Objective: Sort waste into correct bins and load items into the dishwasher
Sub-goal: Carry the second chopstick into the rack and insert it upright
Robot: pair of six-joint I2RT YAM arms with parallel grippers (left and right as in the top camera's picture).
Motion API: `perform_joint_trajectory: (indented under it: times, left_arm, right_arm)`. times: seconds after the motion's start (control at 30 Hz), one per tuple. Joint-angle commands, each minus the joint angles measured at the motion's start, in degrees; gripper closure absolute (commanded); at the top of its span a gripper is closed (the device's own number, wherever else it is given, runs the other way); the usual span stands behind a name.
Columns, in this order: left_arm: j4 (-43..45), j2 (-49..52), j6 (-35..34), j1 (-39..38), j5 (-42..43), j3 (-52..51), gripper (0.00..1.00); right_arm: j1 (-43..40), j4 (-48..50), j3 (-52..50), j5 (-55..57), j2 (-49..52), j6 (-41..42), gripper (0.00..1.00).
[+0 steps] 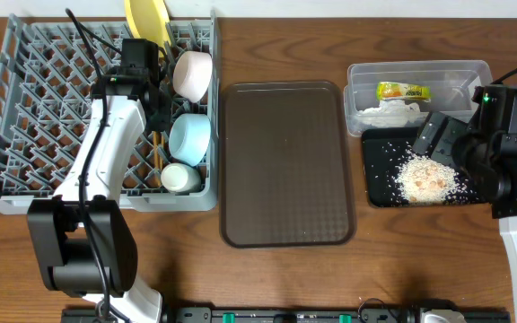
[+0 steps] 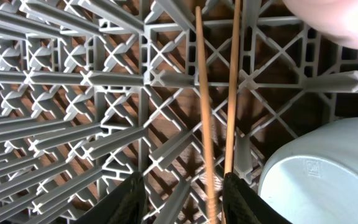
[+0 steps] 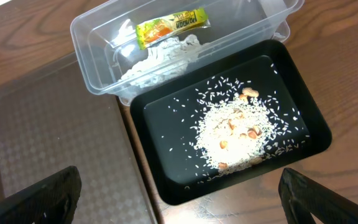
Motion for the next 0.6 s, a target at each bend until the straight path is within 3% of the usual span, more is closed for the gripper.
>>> perform_joint_trajectory:
  times: [0.0,0.3,0.43,0.53,0.57]
  left_arm:
    - [-0.3,-0.7,-1.2,0.1,-0.3,0.4,0.58]
    - [-4.5,-14.3,-4.6,0.0,-0.2,2.0,0.57]
    - [-6.6,-21.9,-7.3,0.0,0.7,2.0,0.43]
    - [-9.6,-26.6,-9.0,0.0,1.4,2.0,0.41]
    - [-11.3,-28.2,-10.7,0.0,1.5,2.0,0.36]
  right_arm:
    - [-0.5,0.0,0.6,0.7,0.1,0.5,0.01]
    - [-0.5,0.0,0.6,0.7,0.1,0.5,0.01]
    - [-0.5,0.0,0.6,0.7,0.1,0.5,0.01]
    - [-0.5,0.0,0.6,0.8,0.1,0.5,0.01]
    - [-0.5,0.0,0.6,0.7,0.1,0.5,0.01]
